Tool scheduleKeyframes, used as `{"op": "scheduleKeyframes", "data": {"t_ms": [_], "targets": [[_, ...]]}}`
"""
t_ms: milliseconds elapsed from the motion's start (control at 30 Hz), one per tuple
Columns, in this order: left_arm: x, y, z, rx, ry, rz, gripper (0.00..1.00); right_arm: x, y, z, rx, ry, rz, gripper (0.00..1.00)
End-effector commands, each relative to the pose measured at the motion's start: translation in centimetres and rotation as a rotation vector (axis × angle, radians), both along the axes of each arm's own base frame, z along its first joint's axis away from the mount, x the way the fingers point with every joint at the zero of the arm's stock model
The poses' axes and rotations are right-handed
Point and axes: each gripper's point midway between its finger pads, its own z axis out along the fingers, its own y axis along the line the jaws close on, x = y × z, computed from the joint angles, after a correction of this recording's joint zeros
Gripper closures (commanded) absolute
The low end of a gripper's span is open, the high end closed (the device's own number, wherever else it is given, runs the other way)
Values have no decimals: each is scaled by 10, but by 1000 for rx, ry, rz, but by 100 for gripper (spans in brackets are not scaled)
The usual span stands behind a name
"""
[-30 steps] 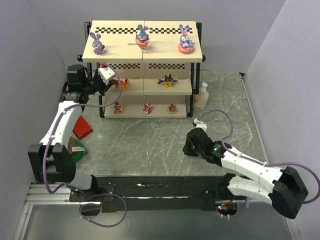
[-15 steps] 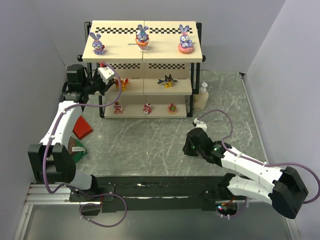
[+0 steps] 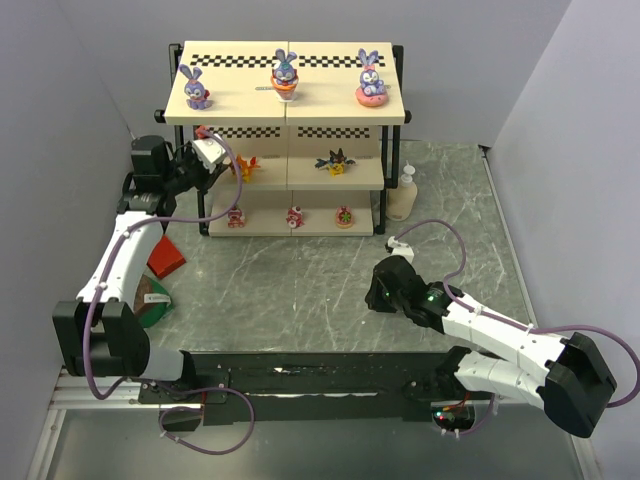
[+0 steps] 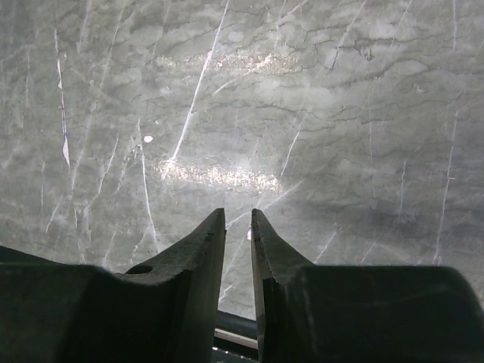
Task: Place and organize the plastic toys onto the shelf
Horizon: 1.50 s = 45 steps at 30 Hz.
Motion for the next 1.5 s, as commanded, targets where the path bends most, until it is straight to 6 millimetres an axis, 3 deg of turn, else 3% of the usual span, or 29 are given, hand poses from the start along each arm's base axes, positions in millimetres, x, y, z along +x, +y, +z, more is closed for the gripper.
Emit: {"op": "scheduleKeyframes", "data": {"t_ms": [0, 167, 233, 267, 333, 367, 400, 467, 500, 600, 633, 667, 733, 767, 800, 833, 900, 967, 1067, 1100, 1133, 1200, 1233, 1267, 1300, 1333, 1400, 1433, 1467], "targets": [[-5, 4, 25, -18, -80, 35, 71, 4, 0, 3, 26, -24, -18, 72], [-14, 8, 31, -65, -74, 87, 66, 4, -1, 2, 21, -24, -23, 72], [-24, 11, 41, -87, -89, 111, 61, 4, -2, 2, 18, -23, -26, 72], [-29, 11, 35, -96, -72, 120, 60, 4, -1, 3, 25, -27, -26, 72], [-42, 15, 43, -112, -101, 148, 57, 2, -2, 0, 27, -22, -27, 71], [-45, 21, 32, -123, -74, 192, 56, 2, -3, -1, 26, -21, -28, 71], [-53, 24, 40, -131, -96, 214, 55, 1, -4, -1, 24, -19, -31, 71], [-61, 31, 32, -165, -61, 274, 51, 2, -5, 1, 26, -26, -34, 71], [-69, 33, 41, -195, -73, 295, 48, 1, -5, 1, 26, -26, -34, 71], [-84, 35, 55, -315, -53, 347, 31, 1, -5, 4, 33, -35, -31, 71], [-87, 36, 63, -361, -50, 368, 4, 2, -4, 5, 34, -36, -31, 70], [-89, 37, 71, -516, -2, 423, 4, 2, -5, 6, 35, -39, -31, 70], [-88, 68, 89, -723, 14, 659, 4, 2, -4, 6, 37, -40, -31, 70], [-89, 71, 88, -887, 97, 732, 4, 3, -4, 6, 38, -39, -32, 70], [-89, 76, 66, -879, 194, 817, 4, 2, -2, 6, 40, -36, -26, 70], [-89, 69, 76, -870, 211, 782, 4, 3, -1, 7, 44, -35, -26, 70], [-85, 57, 55, -812, 331, 759, 4, 3, -1, 6, 43, -34, -23, 70], [-84, 44, 50, -846, 407, 717, 4, 3, -2, 6, 37, -32, -24, 70], [-83, 34, 42, -951, 423, 670, 1, 3, -2, 7, 41, -38, -27, 70], [-88, 34, 51, -990, 378, 645, 1, 3, -2, 8, 41, -38, -26, 69], [-89, 31, 41, -1006, 376, 634, 3, 3, -2, 8, 41, -40, -28, 69], [-95, 28, 41, -1002, 353, 624, 6, 3, -2, 8, 41, -40, -27, 69], [-97, 18, 31, -986, 370, 615, 13, 3, -1, 8, 42, -39, -26, 69], [-97, 15, 34, -981, 343, 603, 20, 4, -1, 7, 39, -37, -24, 69], [-98, 10, 33, -977, 344, 591, 30, 4, 0, 8, 41, -38, -26, 70], [-100, -2, 30, -969, 364, 565, 48, 5, 0, 8, 41, -38, -27, 69], [-95, -8, 24, -969, 375, 577, 67, 5, 1, 5, 38, -32, -26, 70], [-93, -14, 23, -967, 385, 571, 83, 6, 2, 6, 40, -33, -26, 70], [-90, -16, 21, -964, 389, 582, 89, 5, 2, 3, 33, -23, -25, 70]]}}
